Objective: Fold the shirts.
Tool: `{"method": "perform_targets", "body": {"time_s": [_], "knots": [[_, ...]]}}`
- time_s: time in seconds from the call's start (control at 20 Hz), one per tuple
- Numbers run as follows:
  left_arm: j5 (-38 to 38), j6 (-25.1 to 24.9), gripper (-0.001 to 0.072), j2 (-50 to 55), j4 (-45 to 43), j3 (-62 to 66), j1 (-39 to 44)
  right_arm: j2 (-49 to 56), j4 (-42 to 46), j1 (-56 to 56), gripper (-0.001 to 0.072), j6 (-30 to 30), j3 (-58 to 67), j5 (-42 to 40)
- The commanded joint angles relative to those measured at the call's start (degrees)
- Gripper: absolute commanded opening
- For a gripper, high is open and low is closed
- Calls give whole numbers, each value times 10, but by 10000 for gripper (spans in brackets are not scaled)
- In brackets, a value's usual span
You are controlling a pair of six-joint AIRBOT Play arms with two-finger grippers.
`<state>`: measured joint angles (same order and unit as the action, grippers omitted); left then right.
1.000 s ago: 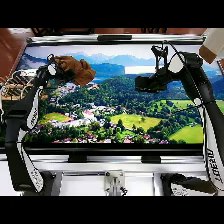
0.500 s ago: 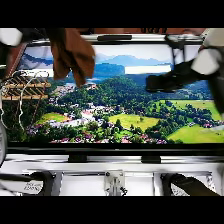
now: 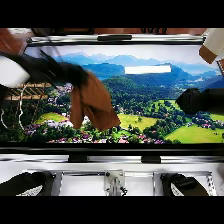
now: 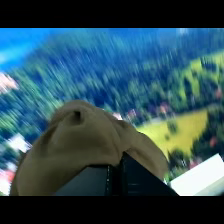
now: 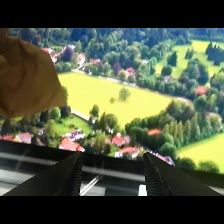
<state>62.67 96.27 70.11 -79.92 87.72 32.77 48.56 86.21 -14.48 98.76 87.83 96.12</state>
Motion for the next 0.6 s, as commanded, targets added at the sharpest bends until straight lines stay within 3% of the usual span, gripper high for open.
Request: {"method": "perform_targets", "body": {"time_s": [0.0,0.05,0.1,0.15,0.25,0.4,0.55], "knots": [[-103,67,41,15,20,-169,109,-14,-27,0,501,-3,-52,4],[-126,73,61,29,29,-186,129,-13,-31,0,502,-3,-82,-15],[-126,73,355,44,30,-184,144,-12,-35,0,526,-3,-113,-38],[-116,73,720,52,29,-177,146,-8,-40,0,613,-3,-148,-67],[-29,51,720,49,-6,-142,115,10,-42,0,615,-3,-198,-97],[160,12,720,38,-163,-71,9,58,-36,0,615,-14,-233,-92],[220,-10,720,10,-132,-80,-147,99,-39,0,615,-20,-247,-94]]}}
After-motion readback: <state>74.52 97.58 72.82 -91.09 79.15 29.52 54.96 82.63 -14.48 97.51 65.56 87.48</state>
